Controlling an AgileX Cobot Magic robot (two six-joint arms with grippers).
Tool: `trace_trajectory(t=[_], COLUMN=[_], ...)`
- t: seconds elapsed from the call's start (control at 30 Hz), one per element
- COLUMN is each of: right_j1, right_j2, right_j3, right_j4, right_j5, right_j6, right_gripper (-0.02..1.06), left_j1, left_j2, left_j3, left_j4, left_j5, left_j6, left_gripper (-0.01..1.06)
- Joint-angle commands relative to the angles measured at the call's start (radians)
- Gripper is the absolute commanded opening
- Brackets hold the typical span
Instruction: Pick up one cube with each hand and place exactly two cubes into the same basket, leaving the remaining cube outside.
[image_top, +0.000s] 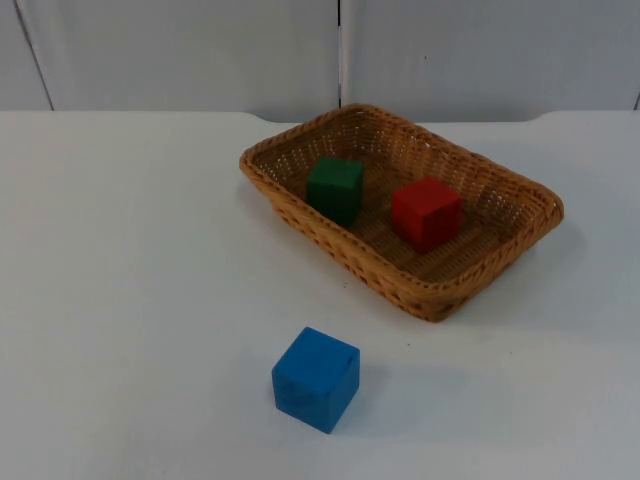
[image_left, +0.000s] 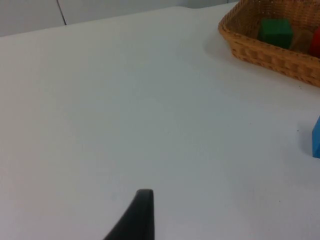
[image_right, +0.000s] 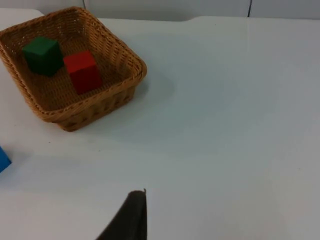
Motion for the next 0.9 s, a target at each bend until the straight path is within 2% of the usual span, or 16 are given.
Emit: trace_trajectory(t=[0.0, 0.6, 0.7, 0.83, 0.87], right_j1=[-0.006, -0.006, -0.006, -0.006, -0.006], right_j2=[-0.004, -0.004, -0.004, -0.004, -0.004], right_j3=[0.006, 0.006, 0.006, 0.006, 0.006], right_j4=[-0.001, -0.001, -0.001, 0.001, 0.001], right_j5=[-0.007, -0.007, -0.007, -0.007, -0.007], right_j6=[-0.004, -0.004, -0.004, -0.004, -0.004], right_gripper=[1.05, 1.05, 1.05, 1.05, 1.05], left_j1=[-0.002, -0.002, 0.019, 0.108, 0.108], left_j2=[-0.003, -0.003, -0.003, -0.003, -0.003], left_j3=[0.003, 0.003, 0.003, 0.003, 0.003], left_j4=[0.006, 0.009, 0.011, 0.013, 0.013], left_j5=[-0.011, -0.011, -0.011, -0.011, -0.011], left_j6=[-0.006, -0.006, -0.006, -0.006, -0.006], left_gripper=[1.05, 1.05, 1.05, 1.05, 1.05])
